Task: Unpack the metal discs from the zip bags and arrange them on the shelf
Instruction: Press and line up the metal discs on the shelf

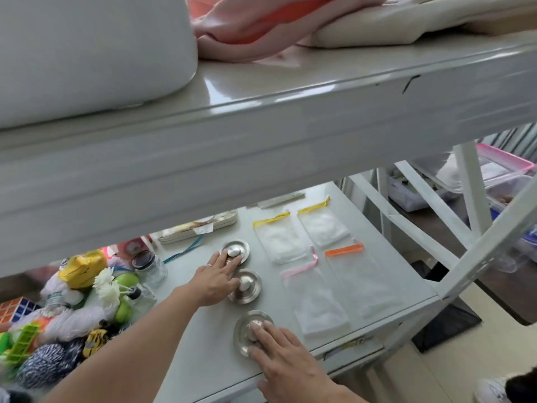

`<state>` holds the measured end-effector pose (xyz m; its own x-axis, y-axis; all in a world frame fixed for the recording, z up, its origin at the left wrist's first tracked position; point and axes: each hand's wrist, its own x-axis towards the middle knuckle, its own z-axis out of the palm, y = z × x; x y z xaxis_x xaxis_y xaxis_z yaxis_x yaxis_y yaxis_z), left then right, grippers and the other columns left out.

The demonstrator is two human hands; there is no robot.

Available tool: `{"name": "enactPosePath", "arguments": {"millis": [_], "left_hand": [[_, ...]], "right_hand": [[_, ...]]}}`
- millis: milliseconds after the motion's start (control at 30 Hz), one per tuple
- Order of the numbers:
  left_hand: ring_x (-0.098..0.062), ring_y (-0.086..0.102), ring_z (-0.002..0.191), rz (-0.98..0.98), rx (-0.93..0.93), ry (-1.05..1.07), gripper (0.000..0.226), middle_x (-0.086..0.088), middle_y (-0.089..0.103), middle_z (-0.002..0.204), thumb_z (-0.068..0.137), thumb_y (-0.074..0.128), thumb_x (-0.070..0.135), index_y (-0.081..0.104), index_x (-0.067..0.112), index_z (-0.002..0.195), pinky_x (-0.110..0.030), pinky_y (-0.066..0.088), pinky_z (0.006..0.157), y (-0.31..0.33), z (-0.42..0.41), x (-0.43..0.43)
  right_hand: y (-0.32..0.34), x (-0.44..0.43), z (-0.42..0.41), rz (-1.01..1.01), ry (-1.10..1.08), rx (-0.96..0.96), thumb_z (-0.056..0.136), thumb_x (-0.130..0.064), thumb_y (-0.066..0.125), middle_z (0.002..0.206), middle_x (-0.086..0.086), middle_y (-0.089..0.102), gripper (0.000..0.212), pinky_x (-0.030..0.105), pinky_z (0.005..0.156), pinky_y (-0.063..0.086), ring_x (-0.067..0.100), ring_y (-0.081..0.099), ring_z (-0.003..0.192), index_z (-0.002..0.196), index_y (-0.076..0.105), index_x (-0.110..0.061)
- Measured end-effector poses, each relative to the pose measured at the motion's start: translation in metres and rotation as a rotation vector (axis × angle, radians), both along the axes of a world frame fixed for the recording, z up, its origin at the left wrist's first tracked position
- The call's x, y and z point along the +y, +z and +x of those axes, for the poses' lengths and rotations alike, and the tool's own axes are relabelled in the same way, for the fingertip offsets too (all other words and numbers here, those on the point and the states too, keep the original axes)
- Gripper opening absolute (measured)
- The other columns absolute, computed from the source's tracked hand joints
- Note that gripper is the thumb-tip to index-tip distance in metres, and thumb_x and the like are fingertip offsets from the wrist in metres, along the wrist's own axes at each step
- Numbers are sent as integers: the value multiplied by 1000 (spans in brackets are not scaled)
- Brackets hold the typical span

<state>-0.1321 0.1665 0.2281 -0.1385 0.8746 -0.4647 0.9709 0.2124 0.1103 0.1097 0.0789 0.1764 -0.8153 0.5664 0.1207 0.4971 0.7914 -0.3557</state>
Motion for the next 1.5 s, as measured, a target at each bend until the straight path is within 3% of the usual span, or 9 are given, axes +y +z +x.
{"name": "enactPosePath", "arguments": {"millis": [300,667,900,1133,1500], "left_hand": [[-26,-13,161,19,-32,-8,73,-6,-14,175,102,34,45,-1,36,165,-48,9,130,-4,6,19],[-26,-10,162,97,-59,96,77,-3,-11,175,96,38,65,7,42,163,-51,10,129,-12,19,26],[-27,-9,162,106,-71,123,75,-1,-9,175,97,38,65,9,43,163,-50,10,129,-11,20,26],[-26,-8,162,123,-63,121,73,-1,-7,176,97,38,63,11,44,162,-50,11,129,-11,22,27],[-29,-3,162,190,-127,155,70,-2,-2,176,98,41,60,16,42,161,-50,12,129,-8,21,23]], "right_hand": [[4,-2,2,6,-62,-19,60,-46,46,120,-4,74,39,25,81,59,17,72,106,86,72,-36],[5,-1,6,12,-74,-55,67,-48,44,122,-2,73,38,30,83,60,17,71,107,89,71,-35],[1,4,4,-1,-102,-80,49,-48,49,130,0,68,54,32,90,57,19,68,113,98,67,-34],[4,7,2,-1,-118,-100,47,-45,62,131,1,67,51,33,93,56,21,67,116,95,69,-32],[7,4,2,31,-127,-123,47,-49,65,133,4,66,58,34,94,56,22,65,118,102,67,-31]]}}
